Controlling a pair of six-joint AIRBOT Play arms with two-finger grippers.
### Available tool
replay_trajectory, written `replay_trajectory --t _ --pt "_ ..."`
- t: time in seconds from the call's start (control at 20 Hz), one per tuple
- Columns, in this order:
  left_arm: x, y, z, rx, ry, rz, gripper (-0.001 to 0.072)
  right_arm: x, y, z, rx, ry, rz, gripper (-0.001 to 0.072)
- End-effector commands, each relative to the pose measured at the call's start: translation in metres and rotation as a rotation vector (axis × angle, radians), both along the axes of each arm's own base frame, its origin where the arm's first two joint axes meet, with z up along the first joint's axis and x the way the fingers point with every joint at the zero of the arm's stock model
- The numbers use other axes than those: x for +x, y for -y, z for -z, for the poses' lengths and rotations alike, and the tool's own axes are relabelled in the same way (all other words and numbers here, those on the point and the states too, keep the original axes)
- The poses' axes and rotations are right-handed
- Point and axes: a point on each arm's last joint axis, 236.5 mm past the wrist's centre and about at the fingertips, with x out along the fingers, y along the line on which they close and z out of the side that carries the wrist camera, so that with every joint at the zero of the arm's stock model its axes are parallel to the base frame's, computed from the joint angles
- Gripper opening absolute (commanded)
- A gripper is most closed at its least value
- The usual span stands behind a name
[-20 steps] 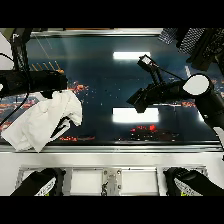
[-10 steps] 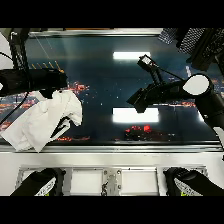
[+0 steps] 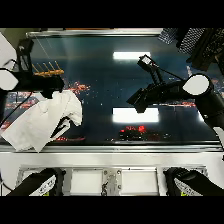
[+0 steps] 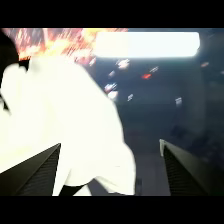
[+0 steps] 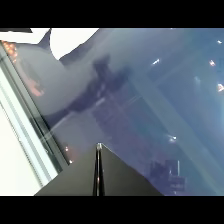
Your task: Fold the clothes and pants, and hang the long-sleeved shirts on hangers.
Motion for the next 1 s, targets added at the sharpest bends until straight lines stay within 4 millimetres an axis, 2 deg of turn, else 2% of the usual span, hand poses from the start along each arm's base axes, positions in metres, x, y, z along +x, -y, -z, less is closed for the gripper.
replay_trajectory --t 0.0,0.1,0.15,0.25,0.35,0.4,0.55,0.6,0.65,0.75,0.8,0.85,0.95 --pt "0.006 -0.030 0.098 0.014 -0.167 -0.090 0.0720 0.000 0.000 0.000 0.000 -0.002 -0.001 0.0017" --pt "0.014 -0.031 0.138 0.009 -0.215 -0.111 0.0720 0.000 0.000 0.000 0.000 -0.002 -0.001 0.0018" --pt "0.019 -0.030 0.152 0.008 -0.231 -0.116 0.0720 0.000 0.000 0.000 0.000 -0.002 -0.001 0.0018" --pt "0.025 -0.025 0.175 0.011 -0.270 -0.108 0.0720 0.000 0.000 0.000 0.000 -0.002 -0.001 0.0018" --pt "0.027 -0.023 0.189 0.007 -0.324 -0.115 0.0711 0.000 0.000 0.000 0.000 -0.002 -0.001 0.0017" --pt "0.028 -0.023 0.192 0.003 -0.346 -0.122 0.0598 0.000 0.000 0.000 0.000 -0.001 -0.001 0.0018" --pt "0.032 -0.022 0.186 0.004 -0.380 -0.114 0.0101 0.006 0.000 -0.002 -0.007 0.058 -0.019 0.0017" --pt "0.036 -0.021 0.177 0.001 -0.370 -0.110 0.0013 0.006 0.000 -0.002 -0.007 0.058 -0.018 0.0018" --pt "0.043 -0.014 0.161 -0.006 -0.347 -0.095 0.0013 0.006 -0.001 -0.002 -0.004 0.056 -0.019 0.0018" --pt "0.061 0.007 0.107 0.005 -0.239 -0.021 0.0013 0.003 -0.007 -0.008 0.034 0.037 -0.018 0.0018" --pt "0.070 0.023 0.071 0.011 -0.154 0.031 0.0012 0.000 -0.012 -0.014 0.074 0.014 -0.014 0.0018" --pt "0.076 0.044 0.025 0.008 -0.052 0.081 0.0012 -0.003 -0.016 -0.018 0.104 -0.006 -0.014 0.0018" --pt "0.073 0.091 -0.075 -0.020 0.173 0.178 0.0012 -0.005 -0.020 -0.023 0.130 -0.007 -0.021 0.0018"
